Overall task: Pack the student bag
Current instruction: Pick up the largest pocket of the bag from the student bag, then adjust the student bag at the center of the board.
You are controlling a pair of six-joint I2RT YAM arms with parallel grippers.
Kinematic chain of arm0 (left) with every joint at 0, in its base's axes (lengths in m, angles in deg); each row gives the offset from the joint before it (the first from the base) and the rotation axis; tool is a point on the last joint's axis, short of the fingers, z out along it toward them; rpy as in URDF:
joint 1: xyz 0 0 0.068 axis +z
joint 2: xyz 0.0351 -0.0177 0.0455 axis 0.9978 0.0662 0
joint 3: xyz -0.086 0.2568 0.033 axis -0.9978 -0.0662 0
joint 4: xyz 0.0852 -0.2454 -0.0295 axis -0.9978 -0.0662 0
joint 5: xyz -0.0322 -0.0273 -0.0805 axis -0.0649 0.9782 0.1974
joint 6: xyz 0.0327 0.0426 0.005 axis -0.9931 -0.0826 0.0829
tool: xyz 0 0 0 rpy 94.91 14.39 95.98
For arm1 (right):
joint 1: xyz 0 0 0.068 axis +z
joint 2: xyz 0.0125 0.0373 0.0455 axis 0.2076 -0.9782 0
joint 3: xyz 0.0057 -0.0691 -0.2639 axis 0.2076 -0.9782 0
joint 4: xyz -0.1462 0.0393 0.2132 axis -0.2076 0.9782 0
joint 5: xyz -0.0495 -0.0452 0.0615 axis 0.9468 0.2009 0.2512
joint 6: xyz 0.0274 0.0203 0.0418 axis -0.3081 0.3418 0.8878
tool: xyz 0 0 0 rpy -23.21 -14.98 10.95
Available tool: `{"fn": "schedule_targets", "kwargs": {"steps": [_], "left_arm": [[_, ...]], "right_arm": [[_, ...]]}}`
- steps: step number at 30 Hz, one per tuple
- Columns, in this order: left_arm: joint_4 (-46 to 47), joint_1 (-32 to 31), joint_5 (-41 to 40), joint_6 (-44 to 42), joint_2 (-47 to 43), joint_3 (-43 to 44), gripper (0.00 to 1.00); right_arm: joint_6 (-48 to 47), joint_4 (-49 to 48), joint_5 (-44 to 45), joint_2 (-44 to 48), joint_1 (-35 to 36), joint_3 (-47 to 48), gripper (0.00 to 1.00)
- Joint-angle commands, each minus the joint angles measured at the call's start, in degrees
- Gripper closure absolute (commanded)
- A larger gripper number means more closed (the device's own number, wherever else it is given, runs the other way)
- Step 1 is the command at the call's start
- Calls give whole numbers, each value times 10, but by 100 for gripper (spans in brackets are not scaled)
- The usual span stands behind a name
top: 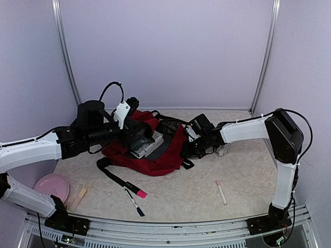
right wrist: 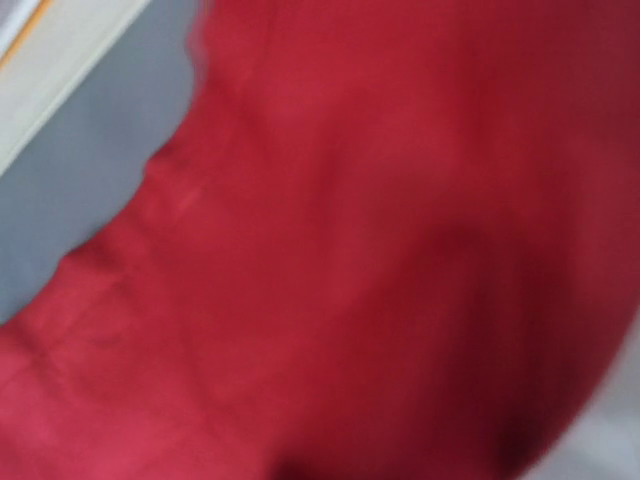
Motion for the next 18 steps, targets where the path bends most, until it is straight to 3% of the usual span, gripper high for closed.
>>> {"fn": "schedule_targets", "kwargs": {"steps": [1, 11, 12, 14, 18], "left_arm": [[2, -14, 23, -3, -3, -3, 100], [27, -62, 86, 11, 130, 121, 100], [21, -62, 87, 12, 145, 140, 89], [-3, -62, 83, 5, 168, 170, 57], [-77, -61, 84, -36, 170, 206, 22]], "right_arm": [[5, -60, -53, -18, -26, 15, 98], [-74, -12, -54, -67, -84, 168, 100], [-81, -5, -58, -76, -86, 186, 100], [-96, 11, -67, -91, -91, 221, 100], [-113, 64, -47, -96, -115, 268, 80]]}}
